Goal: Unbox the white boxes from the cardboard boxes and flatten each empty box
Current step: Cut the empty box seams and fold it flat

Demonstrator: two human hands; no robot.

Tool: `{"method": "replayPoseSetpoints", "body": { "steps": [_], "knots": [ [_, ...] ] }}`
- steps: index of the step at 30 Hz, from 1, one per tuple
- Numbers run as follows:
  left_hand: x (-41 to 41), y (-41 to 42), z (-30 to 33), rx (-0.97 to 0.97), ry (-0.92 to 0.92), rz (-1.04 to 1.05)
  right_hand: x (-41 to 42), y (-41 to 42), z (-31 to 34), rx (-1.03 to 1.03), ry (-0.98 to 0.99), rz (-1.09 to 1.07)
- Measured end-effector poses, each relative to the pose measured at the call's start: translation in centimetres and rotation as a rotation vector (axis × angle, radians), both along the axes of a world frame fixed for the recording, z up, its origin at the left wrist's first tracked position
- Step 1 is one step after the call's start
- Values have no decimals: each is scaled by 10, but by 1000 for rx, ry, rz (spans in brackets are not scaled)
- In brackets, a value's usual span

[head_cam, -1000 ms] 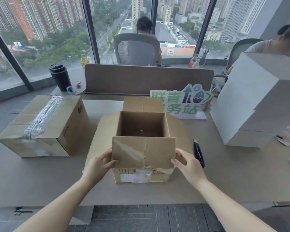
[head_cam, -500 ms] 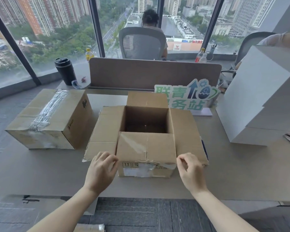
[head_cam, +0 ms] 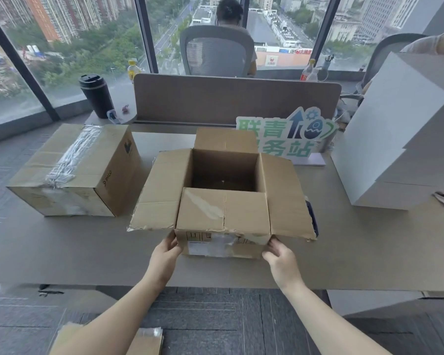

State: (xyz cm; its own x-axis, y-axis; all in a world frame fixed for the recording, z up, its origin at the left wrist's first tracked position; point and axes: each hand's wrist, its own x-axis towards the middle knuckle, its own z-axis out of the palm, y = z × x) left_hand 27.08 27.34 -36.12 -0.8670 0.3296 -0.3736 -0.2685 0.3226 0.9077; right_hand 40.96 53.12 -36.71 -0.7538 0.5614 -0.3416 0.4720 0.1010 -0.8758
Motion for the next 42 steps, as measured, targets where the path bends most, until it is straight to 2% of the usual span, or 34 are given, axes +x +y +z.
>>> {"method": "replayPoseSetpoints", "body": {
  "steps": [6,9,14,20,24,28,33,42],
  "knots": [
    [-8,10,68,265,101,8,-10,-3,63,-78,298,-107],
    [-21,14,105,291,214,-59,-22,5,103,-33,439,-92],
    [-47,18,144,331,265,-141,-45,23,141,34,544,-25],
    [-65,20,140,409,159,-249,-61,28,142,-13,443,2],
    [-50,19,130,435,209,-259,-52,24,130,-18,453,11],
    [-29,-1,101,346,202,-304,-30,25,115,-57,510,93],
    [-19,-14,78,278,153,-326,-12,26,86,-150,397,171],
    [-33,8,107,225,113,-135,-26,21,99,-90,396,79]
  ]
}}
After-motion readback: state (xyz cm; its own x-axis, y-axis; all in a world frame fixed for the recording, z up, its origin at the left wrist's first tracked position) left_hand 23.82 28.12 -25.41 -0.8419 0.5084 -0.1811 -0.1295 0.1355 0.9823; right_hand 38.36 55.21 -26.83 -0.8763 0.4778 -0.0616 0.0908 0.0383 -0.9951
